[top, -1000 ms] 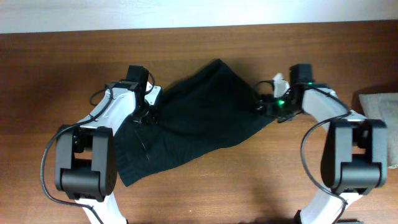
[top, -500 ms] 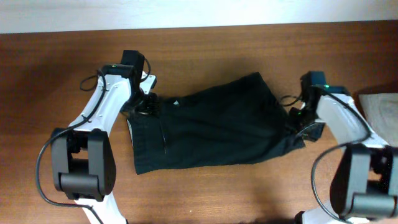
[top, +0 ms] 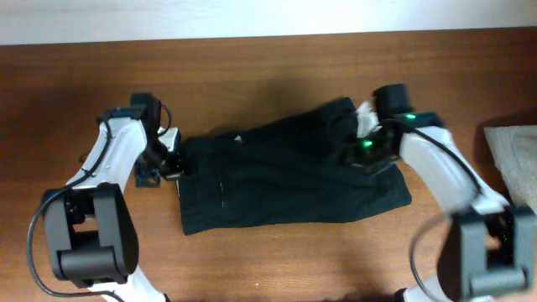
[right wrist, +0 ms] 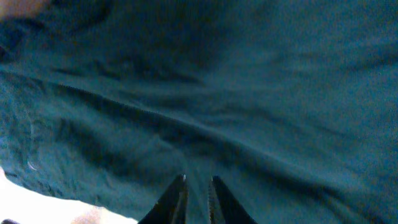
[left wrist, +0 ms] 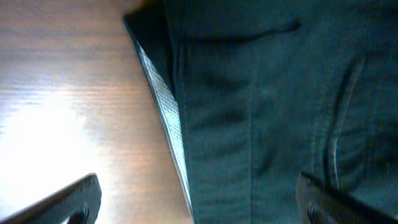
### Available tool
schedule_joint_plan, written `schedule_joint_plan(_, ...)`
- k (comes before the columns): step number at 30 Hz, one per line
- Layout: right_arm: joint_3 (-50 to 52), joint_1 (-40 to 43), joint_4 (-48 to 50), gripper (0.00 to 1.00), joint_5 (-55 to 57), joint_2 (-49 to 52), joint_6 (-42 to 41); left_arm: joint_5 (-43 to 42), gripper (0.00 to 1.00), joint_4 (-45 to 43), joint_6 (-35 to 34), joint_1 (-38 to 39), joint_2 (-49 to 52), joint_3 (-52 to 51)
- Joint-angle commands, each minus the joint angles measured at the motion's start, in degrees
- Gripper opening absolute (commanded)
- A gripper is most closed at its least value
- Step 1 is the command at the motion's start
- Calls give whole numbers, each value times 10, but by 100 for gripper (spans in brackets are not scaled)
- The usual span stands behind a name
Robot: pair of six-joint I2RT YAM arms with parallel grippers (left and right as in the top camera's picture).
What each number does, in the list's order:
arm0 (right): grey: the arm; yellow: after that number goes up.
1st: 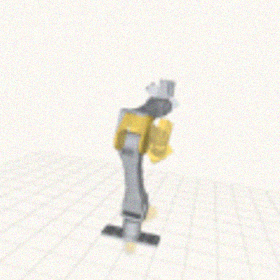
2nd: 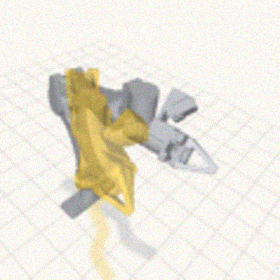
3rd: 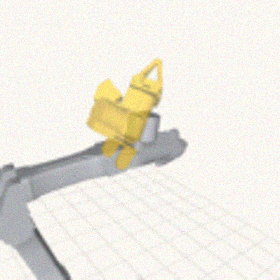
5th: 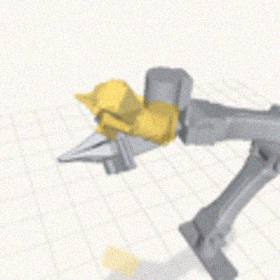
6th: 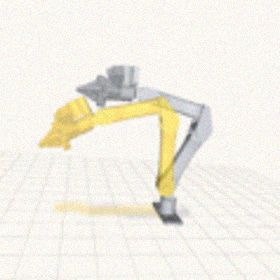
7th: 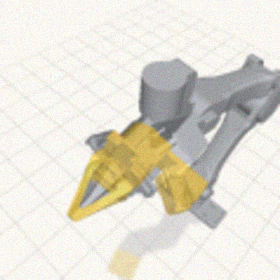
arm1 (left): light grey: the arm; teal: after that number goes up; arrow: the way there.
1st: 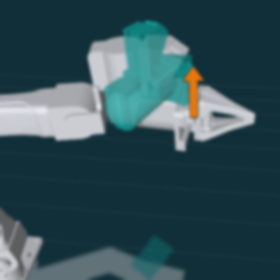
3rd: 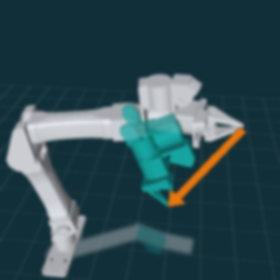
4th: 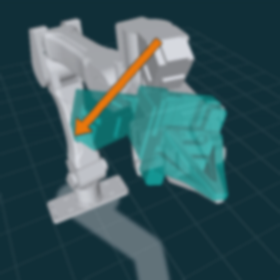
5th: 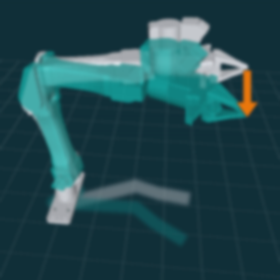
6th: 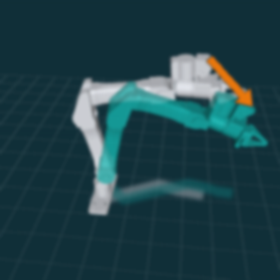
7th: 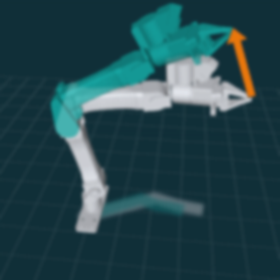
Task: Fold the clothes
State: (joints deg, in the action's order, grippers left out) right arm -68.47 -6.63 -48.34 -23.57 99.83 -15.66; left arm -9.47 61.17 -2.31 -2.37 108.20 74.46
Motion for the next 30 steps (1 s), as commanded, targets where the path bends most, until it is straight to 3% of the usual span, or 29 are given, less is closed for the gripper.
schedule_joint_plan(1, 7, -17, 20, 10, -30, 78, -98, -83, 99, -73, -14, -24, -3, -75)
schedule_joint_plan(4, 8, -17, 32, 10, -34, 109, -118, -92, 99, -120, -16, -24, -3, -132)
schedule_joint_plan(5, 8, -17, 36, 10, -34, 109, -118, -128, 94, -143, -16, -24, -3, -154)
schedule_joint_plan(7, 8, -17, 36, 10, -32, 109, -118, -187, 70, -190, -25, -23, -3, -197)
schedule_joint_plan(12, 8, -17, 36, 9, -32, 109, -118, -186, 61, -219, -26, -23, -3, -250)
schedule_joint_plan(14, 8, -17, 36, 9, -32, 109, -118, -186, 38, -238, -26, -23, -3, -250)
schedule_joint_plan(15, 8, -17, 36, 9, -32, 109, -118, -191, 12, -252, -26, -23, -3, -250)
schedule_joint_plan(16, 8, -17, 36, 9, -32, 109, -118, -194, 1, -253, -26, -23, -3, -249)
schedule_joint_plan(20, 8, -16, 34, 9, -35, 107, -111, -159, 0, -128, -11, -73, -68, -174)
schedule_joint_plan(22, 7, -16, 28, 9, -63, 99, -101, -75, 0, 7, 11, -109, -133, -46)
schedule_joint_plan(24, 7, -16, 18, 9, -69, 80, -88, -50, 0, 73, 21, -104, -167, 55)
schedule_joint_plan(26, 6, -16, 12, 9, -69, 51, -86, -50, 0, 95, 21, -78, -178, 115)
schedule_joint_plan(30, 7, -15, 12, 11, -54, 25, -86, -35, 0, 71, -10, 35, -161, 127)
